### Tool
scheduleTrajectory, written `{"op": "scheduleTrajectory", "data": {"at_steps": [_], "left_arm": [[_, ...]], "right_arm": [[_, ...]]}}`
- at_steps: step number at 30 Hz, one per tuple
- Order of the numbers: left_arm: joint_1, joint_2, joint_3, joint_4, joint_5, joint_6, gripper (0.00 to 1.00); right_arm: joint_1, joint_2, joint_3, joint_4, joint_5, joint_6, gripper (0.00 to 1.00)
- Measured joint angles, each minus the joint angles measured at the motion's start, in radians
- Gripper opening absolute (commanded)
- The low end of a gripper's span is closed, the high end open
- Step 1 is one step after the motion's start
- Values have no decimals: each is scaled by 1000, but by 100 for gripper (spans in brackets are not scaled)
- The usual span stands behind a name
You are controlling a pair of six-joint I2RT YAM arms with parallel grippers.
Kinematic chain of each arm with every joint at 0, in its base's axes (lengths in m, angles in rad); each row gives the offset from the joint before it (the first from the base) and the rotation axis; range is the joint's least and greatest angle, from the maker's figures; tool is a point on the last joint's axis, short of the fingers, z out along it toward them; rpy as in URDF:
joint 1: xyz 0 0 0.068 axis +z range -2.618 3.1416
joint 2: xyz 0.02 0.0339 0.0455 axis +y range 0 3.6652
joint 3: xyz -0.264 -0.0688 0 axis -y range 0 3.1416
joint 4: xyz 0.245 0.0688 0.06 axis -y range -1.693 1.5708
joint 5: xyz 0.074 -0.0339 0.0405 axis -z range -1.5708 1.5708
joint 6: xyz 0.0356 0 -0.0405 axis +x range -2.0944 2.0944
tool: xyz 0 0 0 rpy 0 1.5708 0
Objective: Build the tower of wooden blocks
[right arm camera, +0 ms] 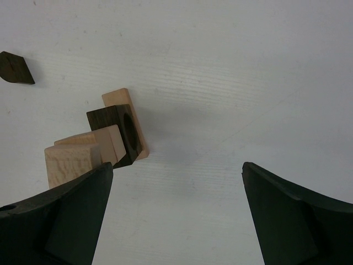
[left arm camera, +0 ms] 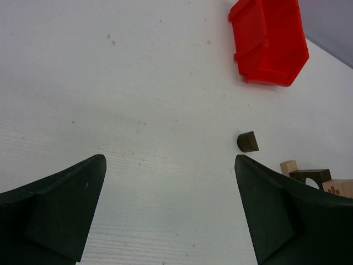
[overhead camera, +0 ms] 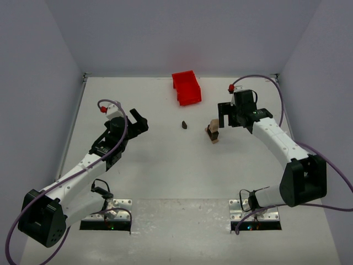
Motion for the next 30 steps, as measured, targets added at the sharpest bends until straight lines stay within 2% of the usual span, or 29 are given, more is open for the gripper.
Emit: {"op": "scheduleTrajectory", "data": {"at_steps": [17,30], "left_arm": [[0,0,0,0,2,0,100],[0,0,-1,0,18,0,100]], "right_arm": [[0,-54,0,-38,51,5,99],[0,-129,-64,-77,-56,7,99]]}}
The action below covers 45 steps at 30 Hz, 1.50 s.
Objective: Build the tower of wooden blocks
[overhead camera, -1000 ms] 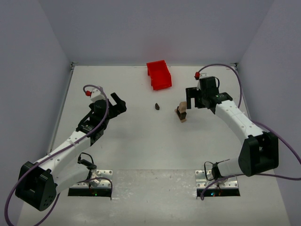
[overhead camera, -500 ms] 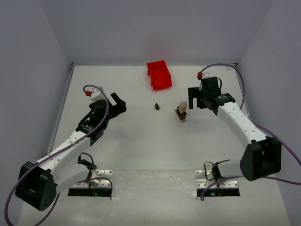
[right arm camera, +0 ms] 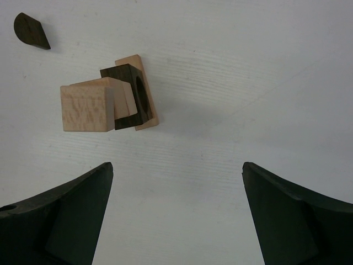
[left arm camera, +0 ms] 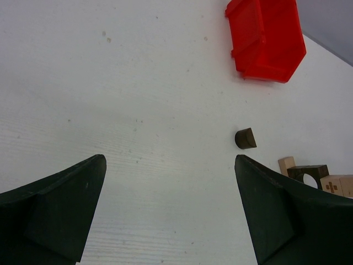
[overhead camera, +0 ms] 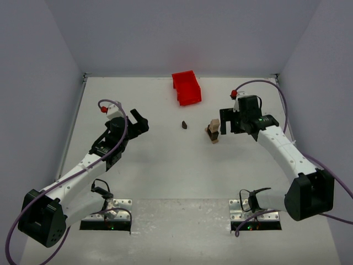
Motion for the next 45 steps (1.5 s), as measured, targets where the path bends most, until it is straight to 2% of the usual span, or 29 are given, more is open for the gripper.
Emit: {"op": "scheduleTrajectory", "data": {"at_steps": [18,45], "left_arm": [[0,-1,-4,0,3,0,100],[0,-1,-4,0,3,0,100]], "right_arm": [[0,88,21,18,-16,0,99],[0,124,54,27,8,-3,99]]}}
